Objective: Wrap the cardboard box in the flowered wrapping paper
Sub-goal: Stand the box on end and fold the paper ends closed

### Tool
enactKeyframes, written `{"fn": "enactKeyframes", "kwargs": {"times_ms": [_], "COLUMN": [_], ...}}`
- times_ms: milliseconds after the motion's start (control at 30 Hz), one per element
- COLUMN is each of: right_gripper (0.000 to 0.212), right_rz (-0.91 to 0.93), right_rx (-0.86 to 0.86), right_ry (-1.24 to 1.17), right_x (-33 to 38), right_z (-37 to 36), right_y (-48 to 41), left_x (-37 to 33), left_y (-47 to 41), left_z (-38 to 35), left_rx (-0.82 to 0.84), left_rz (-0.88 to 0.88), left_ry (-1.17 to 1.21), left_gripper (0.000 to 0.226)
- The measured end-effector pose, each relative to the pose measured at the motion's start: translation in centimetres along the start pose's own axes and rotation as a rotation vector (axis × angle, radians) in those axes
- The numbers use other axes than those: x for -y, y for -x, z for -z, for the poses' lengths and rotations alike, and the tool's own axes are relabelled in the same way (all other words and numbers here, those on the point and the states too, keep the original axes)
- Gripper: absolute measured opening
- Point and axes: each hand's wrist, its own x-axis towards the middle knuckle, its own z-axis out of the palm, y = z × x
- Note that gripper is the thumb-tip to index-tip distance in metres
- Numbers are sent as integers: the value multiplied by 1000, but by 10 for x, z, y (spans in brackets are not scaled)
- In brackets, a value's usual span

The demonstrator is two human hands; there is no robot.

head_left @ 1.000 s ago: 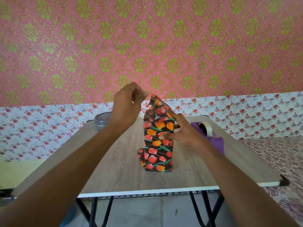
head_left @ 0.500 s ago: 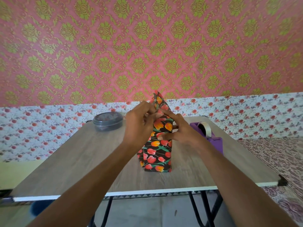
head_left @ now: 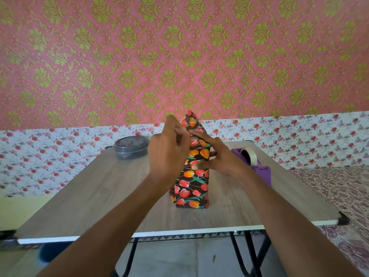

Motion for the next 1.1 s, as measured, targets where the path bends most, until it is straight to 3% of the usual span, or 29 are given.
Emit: {"fn": "enactKeyframes", "kwargs": {"times_ms": [100, 267, 400, 533, 667, 800, 1100], "right_gripper": [96, 97, 98, 99, 102, 102, 93], "right_rz": [-7, -36, -1, -9, -48, -56, -28], "right_rx": [8, -26, 18, 14, -13, -27, -28], "right_ry": [7, -19, -21, -65, -51, -25, -75], "right_x": [1, -4, -4, -5, -5, -8, -7], "right_z": [1, 2, 1, 2, 1, 0, 0], "right_y": [-1, 1, -2, -6, -5, -1, -7], "left_x": [-5, -4, -6, -12, -18, -14, -25], "left_y": [1, -3, 1, 8, 6, -3, 8], "left_z": [4, 2, 3, 4, 3, -5, -3], "left_rx": [-15, 90, 56, -39, -39, 25, -115], "left_rz": [21, 274, 153, -7, 85, 244, 8], "left_ry": [65, 179, 196, 201, 168, 3, 128], "left_gripper": [25, 29, 39, 34, 20, 32, 32]}}
